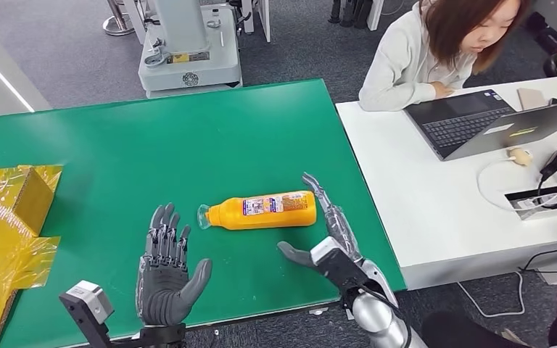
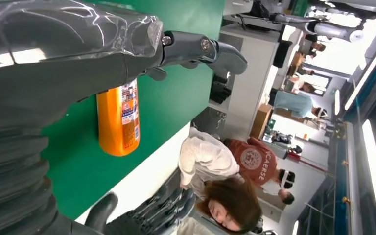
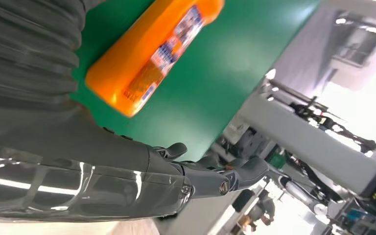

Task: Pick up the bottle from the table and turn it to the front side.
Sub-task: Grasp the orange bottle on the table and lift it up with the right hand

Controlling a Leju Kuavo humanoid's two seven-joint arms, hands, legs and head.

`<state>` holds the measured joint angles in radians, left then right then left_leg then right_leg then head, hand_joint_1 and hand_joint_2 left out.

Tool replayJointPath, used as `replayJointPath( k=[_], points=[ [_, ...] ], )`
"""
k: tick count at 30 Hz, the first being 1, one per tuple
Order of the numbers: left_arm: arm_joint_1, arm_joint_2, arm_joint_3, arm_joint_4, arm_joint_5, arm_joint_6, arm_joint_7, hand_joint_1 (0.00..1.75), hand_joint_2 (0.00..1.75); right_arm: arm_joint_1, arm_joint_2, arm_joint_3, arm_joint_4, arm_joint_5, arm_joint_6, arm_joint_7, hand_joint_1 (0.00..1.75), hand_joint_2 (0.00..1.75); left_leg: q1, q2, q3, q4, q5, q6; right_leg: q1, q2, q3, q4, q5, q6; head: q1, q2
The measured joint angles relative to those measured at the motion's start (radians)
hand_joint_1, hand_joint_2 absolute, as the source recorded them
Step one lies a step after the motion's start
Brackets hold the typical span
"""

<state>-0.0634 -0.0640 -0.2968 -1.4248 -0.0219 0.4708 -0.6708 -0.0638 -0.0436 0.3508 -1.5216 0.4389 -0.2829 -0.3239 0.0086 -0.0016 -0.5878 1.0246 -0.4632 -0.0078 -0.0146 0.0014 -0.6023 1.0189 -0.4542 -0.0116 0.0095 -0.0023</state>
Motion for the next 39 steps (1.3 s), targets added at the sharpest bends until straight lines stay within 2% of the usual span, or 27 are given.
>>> replayJointPath(
  k=[4, 8, 12, 18, 24, 28, 32, 36, 39],
  points=[
    [-0.013, -0.002, -0.011, 0.014, 0.002, -0.023, -0.006, 0.0, 1.75, -0.109, -0.041, 0.047, 0.102, 0.055, -0.014, 0.019, 0.0, 1.75, 0.0, 0.0, 0.0, 0.0, 0.001, 0.0, 0.0, 0.0, 0.0, 0.0, 0.0, 0.0, 0.0, 0.0],
    [-0.017, -0.002, -0.014, 0.023, 0.01, -0.028, -0.014, 0.0, 1.75, -0.21, -0.063, 0.101, 0.197, -0.002, -0.011, 0.025, 0.0, 1.75, 0.0, 0.0, 0.0, 0.0, 0.001, -0.001, 0.0, 0.0, 0.0, 0.0, 0.0, 0.0, 0.0, 0.0],
    [-0.021, -0.002, -0.016, 0.031, 0.016, -0.037, -0.015, 0.0, 1.75, -0.307, -0.083, 0.165, 0.29, -0.034, 0.029, 0.069, 0.0, 1.75, 0.0, 0.0, 0.0, 0.0, 0.001, -0.001, 0.0, 0.0, 0.0, 0.001, 0.0, 0.0, 0.0, 0.0],
    [-0.038, -0.002, -0.034, 0.052, 0.022, -0.064, -0.015, 0.0, 1.75, -0.498, -0.083, 0.302, 0.483, 0.01, 0.198, 0.206, 0.0, 1.75, 0.0, -0.001, 0.0, 0.0, 0.002, -0.001, 0.0, 0.0, 0.0, 0.001, 0.0, 0.0, 0.0, 0.0],
    [-0.044, -0.002, -0.041, 0.063, 0.022, -0.067, -0.011, 0.0, 1.75, -0.594, -0.07, 0.38, 0.593, 0.026, 0.24, 0.24, 0.0, 1.75, 0.0, -0.002, 0.0, 0.0, 0.002, -0.001, 0.0, -0.001, 0.0, 0.001, 0.0, 0.0, 0.0, 0.0],
    [-0.043, -0.001, -0.044, 0.064, 0.012, -0.068, 0.015, 0.0, 1.75, -0.658, -0.054, 0.444, 0.664, 0.058, 0.382, 0.295, 0.0, 1.75, 0.0, -0.001, 0.0, 0.0, 0.002, -0.001, 0.0, 0.0, 0.0, 0.001, 0.0, 0.0, 0.0, 0.0],
    [-0.045, -0.002, -0.044, 0.064, 0.001, -0.074, 0.037, 0.0, 1.75, -0.738, -0.017, 0.522, 0.769, 0.085, 0.531, 0.312, 0.0, 1.75, 0.0, -0.002, 0.0, 0.0, 0.002, -0.001, 0.0, 0.0, 0.0, 0.001, 0.0, 0.0, 0.0, 0.0],
    [-0.051, -0.002, -0.044, 0.064, 0.0, -0.081, 0.048, 0.0, 1.75, -0.812, 0.019, 0.593, 0.864, 0.091, 0.628, 0.312, 0.0, 1.75, 0.0, -0.002, 0.0, 0.0, 0.002, -0.001, 0.0, 0.0, 0.0, 0.001, 0.0, 0.0, 0.0, 0.0],
    [-0.051, -0.002, -0.044, 0.064, 0.0, -0.082, 0.05, 0.0, 1.75, -0.849, 0.033, 0.632, 0.91, 0.087, 0.665, 0.311, 0.0, 1.75, 0.0, -0.002, 0.0, 0.0, 0.002, -0.001, 0.0, 0.0, 0.0, 0.001, 0.0, 0.0, 0.0, 0.0]
  ],
)
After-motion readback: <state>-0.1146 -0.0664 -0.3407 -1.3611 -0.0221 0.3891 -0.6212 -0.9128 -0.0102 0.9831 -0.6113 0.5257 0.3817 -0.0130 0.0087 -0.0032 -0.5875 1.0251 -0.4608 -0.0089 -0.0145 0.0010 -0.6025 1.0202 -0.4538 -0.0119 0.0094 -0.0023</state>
